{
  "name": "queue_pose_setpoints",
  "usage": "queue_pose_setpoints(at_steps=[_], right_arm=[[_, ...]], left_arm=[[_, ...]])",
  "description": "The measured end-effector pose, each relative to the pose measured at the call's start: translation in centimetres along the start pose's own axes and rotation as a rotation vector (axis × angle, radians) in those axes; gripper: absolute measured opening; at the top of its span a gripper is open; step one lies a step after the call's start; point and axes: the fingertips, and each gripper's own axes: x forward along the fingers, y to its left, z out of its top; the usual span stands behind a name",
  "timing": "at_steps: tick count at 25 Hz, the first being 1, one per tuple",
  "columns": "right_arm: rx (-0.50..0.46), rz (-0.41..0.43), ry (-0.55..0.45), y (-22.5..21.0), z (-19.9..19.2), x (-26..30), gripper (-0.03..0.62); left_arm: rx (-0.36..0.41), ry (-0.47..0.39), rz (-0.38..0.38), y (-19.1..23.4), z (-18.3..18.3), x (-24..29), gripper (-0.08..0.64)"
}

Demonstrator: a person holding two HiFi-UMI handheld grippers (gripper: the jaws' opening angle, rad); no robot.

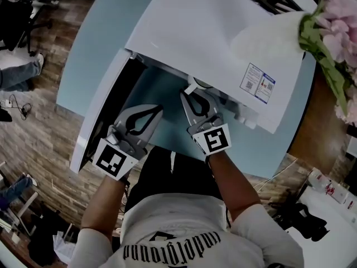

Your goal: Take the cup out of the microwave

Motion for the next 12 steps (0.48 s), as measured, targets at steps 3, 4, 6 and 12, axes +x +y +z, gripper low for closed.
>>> queue_pose_setpoints(at_steps=[3, 4, 6, 12], right_arm=[[0.000, 0.011, 0.005, 1.0, -0.1, -1.1, 0.041], [0.000, 0.015, 0.007, 1.4, -0.1, -1.5, 0.041], [-0.004, 0.023, 0.014, 2.2, 0.3, -2.2, 0.041], [-0.040, 0.055, 0.029, 5.1, 1.9, -3.6, 0.041]], left_arm=[[0.007, -0.004, -0.007, -0.5, 0.5, -0.3, 0.049], [0.012, -0.004, -0.011, -0.7, 0.7, -0.4, 0.049], [0.022, -0.004, -0.019, -1.1, 1.3, -0.7, 0.049], [0.028, -0.033, -0.052, -2.9, 3.3, -1.4, 0.049]])
